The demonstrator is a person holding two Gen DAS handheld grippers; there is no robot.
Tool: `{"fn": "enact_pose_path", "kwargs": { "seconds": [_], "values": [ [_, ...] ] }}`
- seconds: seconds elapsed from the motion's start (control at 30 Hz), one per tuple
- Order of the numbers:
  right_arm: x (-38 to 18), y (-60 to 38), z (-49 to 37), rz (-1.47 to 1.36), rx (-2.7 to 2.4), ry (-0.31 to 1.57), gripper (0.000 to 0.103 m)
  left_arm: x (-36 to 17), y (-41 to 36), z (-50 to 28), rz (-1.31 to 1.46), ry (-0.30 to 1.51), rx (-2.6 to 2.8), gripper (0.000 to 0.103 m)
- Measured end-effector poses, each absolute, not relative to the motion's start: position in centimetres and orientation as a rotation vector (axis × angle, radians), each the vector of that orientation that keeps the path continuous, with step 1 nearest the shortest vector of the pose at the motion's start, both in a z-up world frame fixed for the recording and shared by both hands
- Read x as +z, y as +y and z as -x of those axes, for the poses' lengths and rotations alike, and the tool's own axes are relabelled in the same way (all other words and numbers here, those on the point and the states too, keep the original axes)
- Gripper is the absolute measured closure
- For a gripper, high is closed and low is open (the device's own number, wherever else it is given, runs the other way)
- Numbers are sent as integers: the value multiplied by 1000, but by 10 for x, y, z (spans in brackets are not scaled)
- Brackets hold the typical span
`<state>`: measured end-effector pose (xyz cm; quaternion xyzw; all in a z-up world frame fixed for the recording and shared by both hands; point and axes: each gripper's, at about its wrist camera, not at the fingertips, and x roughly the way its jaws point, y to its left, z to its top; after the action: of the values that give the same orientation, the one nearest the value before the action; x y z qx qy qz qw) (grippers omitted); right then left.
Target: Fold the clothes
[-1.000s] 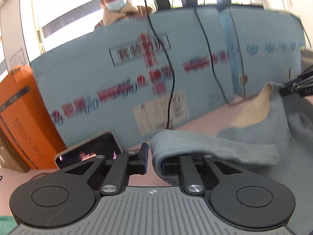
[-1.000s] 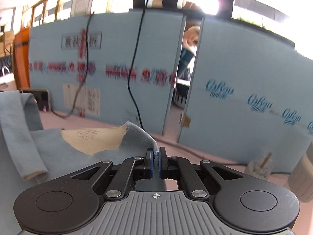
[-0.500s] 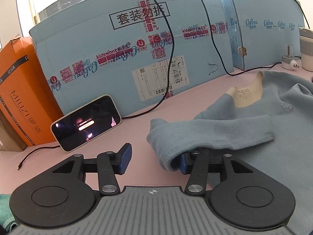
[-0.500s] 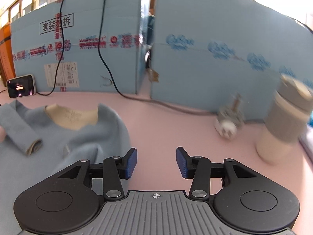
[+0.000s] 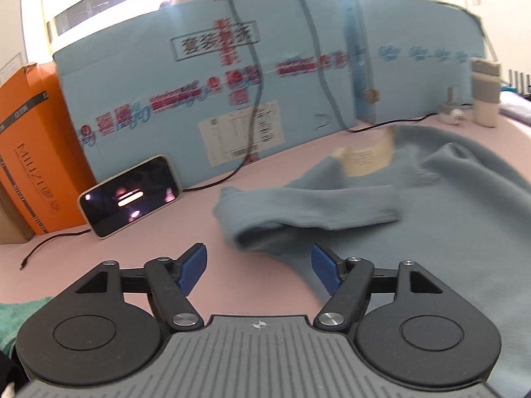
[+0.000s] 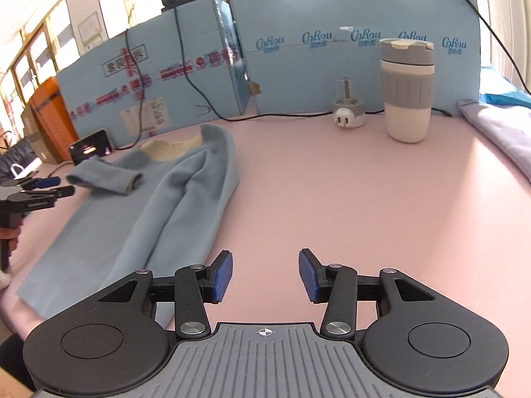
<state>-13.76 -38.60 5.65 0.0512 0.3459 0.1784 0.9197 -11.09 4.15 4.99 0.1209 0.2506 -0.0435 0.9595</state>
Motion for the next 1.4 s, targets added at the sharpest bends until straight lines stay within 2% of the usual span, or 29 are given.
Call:
{"fn": "enact_pose_path", "kwargs": {
  "seconds": [0.1, 0.47, 0.53, 0.6, 0.7, 0.73, 1.13, 1.4],
  "values": [
    [52, -381, 150, -132, 412, 727, 59, 52, 28, 126, -260, 503, -132, 28],
    [33, -343, 156, -142, 558, 768, 61, 46, 12, 166, -225, 521, -217, 22],
    [32, -338, 155, -125, 552, 759, 71, 44, 12, 167, -200, 532, -234, 22],
    [32, -333, 155, -103, 564, 758, 87, 41, 10, 168, -196, 542, -241, 22],
    [33, -327, 158, -15, 563, 744, 101, 37, 8, 169, -202, 555, -247, 22],
    [34, -327, 158, 0, 554, 741, 102, 36, 8, 169, -201, 557, -250, 22],
    [76, -398, 126, 102, 111, 543, 102, 36, 1, 171, -200, 560, -288, 22],
    [72, -426, 85, 102, -42, 520, 101, 33, 5, 172, -207, 581, -270, 22]
  ]
}}
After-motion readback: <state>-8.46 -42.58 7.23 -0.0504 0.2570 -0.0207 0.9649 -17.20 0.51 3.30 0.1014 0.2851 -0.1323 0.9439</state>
